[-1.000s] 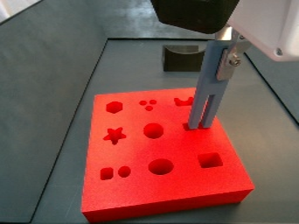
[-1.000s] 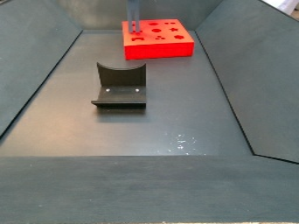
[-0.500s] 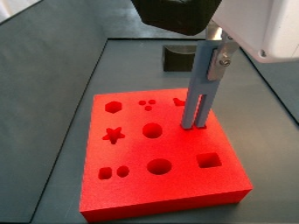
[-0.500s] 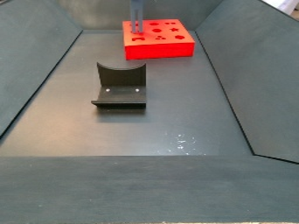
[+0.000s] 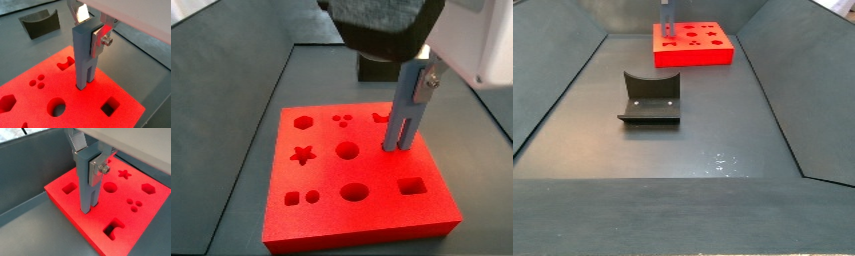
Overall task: Pick up the double-square object. Move up. Move to above the board. Insert the double-square object.
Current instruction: Insert the double-square object.
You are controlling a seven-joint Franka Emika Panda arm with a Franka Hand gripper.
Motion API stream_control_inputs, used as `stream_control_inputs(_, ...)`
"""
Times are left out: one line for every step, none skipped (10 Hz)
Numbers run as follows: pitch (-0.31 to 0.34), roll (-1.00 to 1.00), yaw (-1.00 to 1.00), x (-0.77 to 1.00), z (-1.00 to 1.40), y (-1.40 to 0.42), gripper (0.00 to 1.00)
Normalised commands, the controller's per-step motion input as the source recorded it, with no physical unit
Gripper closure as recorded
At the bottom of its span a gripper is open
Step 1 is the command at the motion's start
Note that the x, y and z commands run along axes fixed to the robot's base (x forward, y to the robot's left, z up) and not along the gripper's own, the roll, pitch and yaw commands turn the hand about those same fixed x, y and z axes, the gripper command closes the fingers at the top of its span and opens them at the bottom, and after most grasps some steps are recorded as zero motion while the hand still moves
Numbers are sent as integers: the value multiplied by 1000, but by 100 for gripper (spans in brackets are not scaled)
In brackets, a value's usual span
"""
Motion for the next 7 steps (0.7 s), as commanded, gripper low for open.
stream_control_inputs(0, 69, 9, 37, -406, -17, 100)
stream_control_inputs(0, 69, 0, 46, -483, -14, 100)
stream_control_inputs(0, 67, 0, 40, -446, -11, 100)
stream_control_inputs(0, 66, 0, 29, -409, -11, 100)
stream_control_inputs(-10, 30, 0, 26, -377, -9, 100)
stream_control_inputs(26, -91, 0, 57, -11, 103, 100)
stream_control_inputs(0, 0, 0, 0, 0, 0, 100)
